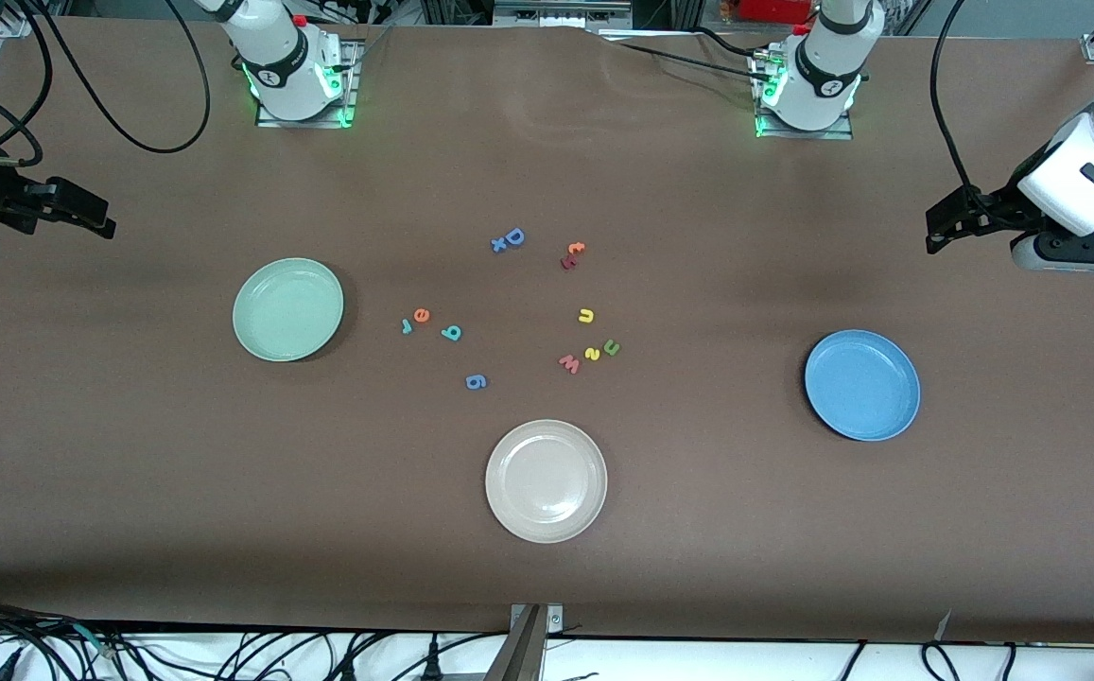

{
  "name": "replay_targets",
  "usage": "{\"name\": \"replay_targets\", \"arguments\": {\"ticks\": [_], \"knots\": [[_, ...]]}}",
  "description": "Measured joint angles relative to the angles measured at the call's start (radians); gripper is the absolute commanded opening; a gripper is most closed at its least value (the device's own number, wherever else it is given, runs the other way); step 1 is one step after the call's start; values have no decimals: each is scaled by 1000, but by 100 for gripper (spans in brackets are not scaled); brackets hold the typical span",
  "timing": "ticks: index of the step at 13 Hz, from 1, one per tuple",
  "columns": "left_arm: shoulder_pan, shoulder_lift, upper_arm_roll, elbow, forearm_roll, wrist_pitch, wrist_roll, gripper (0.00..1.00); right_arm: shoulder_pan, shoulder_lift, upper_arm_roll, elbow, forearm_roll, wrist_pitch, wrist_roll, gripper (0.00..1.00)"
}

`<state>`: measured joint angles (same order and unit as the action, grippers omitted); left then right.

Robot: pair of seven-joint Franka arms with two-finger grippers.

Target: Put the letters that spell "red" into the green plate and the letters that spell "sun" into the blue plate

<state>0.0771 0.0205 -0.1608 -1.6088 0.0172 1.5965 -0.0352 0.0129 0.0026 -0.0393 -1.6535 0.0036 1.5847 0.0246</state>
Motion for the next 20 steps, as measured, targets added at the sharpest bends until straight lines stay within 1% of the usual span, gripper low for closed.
{"name": "replay_targets", "arguments": {"ticks": [6,9,11,13,14,18,20], "knots": [[0,0,0,0,0,0,0,100,6,1,0,0,0,0,29,100],[-1,0,0,0,0,0,1,100,50,22,5,-7,0,-18,32,100],[-1,0,0,0,0,0,1,100,87,71,10,-10,1,-14,38,100],[-1,0,0,0,-1,0,1,100,137,134,12,-11,1,22,60,100],[-2,2,-1,0,-5,-1,1,100,165,168,12,-11,1,54,101,100],[-17,43,-5,-2,-28,-11,1,100,292,287,15,-12,2,173,359,100],[-23,82,-10,-6,-43,-16,3,100,344,339,15,-12,2,241,493,100]]}}
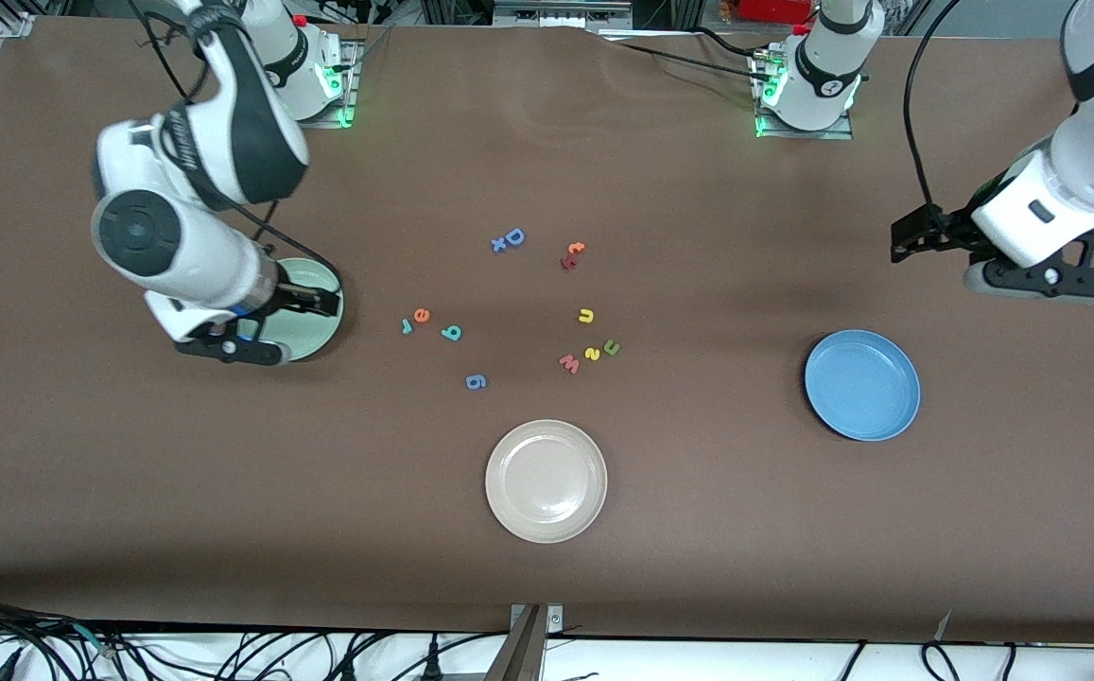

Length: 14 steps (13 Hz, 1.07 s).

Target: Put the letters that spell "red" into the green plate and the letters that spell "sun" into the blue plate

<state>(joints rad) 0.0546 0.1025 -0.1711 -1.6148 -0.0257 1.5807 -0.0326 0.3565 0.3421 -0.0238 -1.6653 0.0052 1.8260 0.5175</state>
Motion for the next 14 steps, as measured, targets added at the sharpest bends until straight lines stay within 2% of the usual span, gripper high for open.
{"name": "replay_targets", "arguments": {"ticks": [4,6,7,10,14], "knots": [[-23,120,-57,-5,-20,8,1,100,96,109,1,0,0,140,269,100],[-46,156,-80,-5,-29,45,0,100,135,164,1,-1,0,217,380,88],[-59,172,-83,-7,-30,74,0,100,150,190,1,-1,0,251,414,88],[-96,240,-86,-10,-30,139,1,100,189,244,1,-1,0,322,528,69],[-214,314,-93,-10,-30,230,1,100,232,288,1,-5,0,390,670,68]]}}
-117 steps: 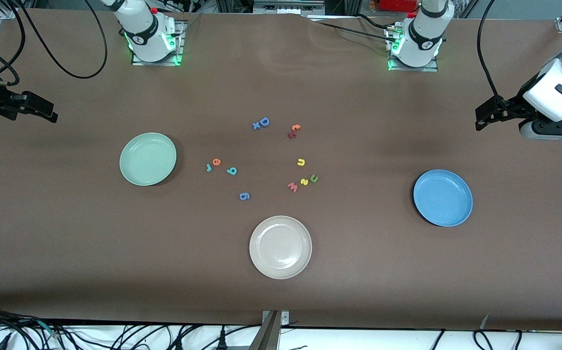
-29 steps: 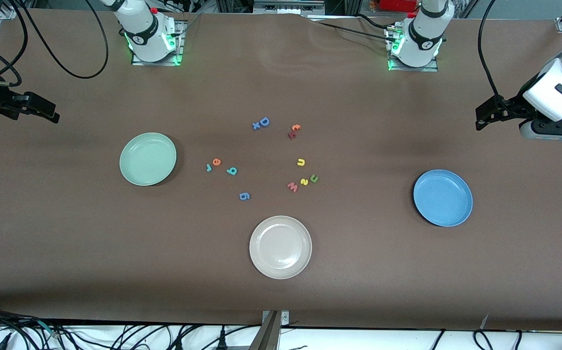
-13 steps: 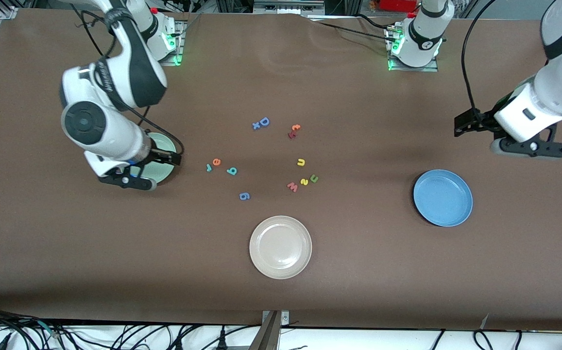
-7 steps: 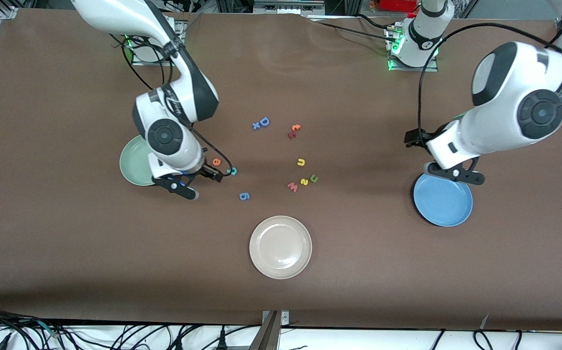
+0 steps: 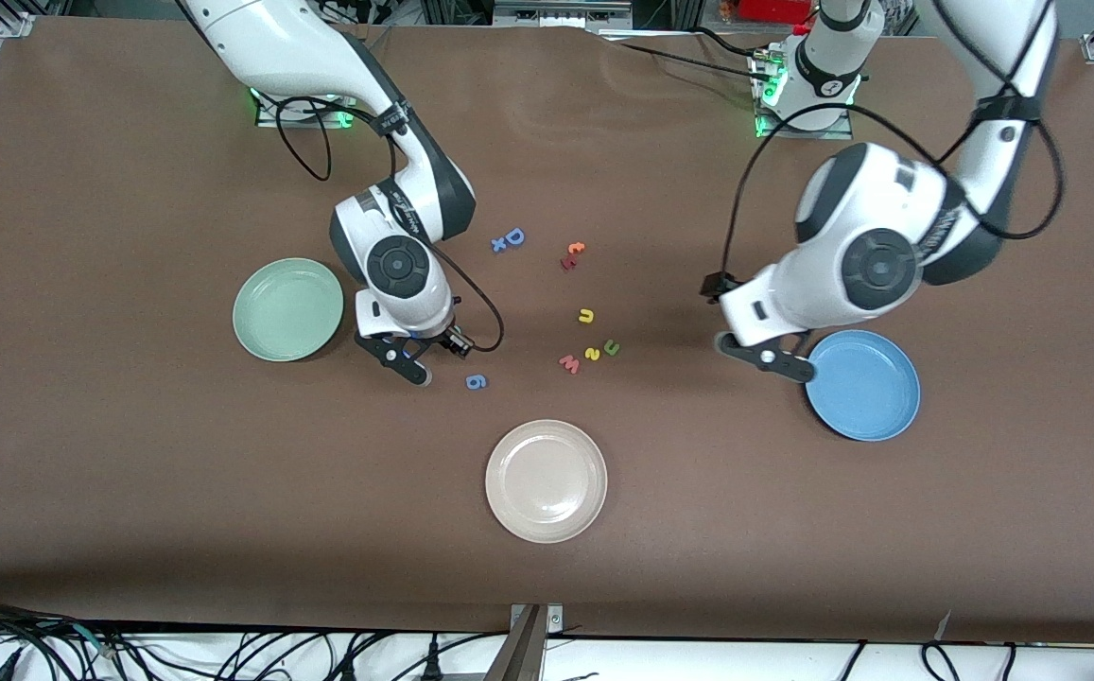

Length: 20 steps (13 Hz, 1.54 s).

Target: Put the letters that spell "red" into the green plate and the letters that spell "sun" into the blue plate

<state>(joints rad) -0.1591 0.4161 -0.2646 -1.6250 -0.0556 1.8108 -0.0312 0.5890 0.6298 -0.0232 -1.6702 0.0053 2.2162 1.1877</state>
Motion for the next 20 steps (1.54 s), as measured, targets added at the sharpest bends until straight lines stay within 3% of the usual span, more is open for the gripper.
{"name": "replay_targets", "arguments": {"ticks": [9,17,20], "knots": [[-99,200,-2,-4,13,307,221,99,31,45,-1,-44,0,51,218,64],[-169,254,-1,-4,112,351,1,100,33,49,-1,-61,0,76,250,53],[-200,255,-1,-3,257,383,-22,100,33,53,-2,-61,0,80,251,27]]}}
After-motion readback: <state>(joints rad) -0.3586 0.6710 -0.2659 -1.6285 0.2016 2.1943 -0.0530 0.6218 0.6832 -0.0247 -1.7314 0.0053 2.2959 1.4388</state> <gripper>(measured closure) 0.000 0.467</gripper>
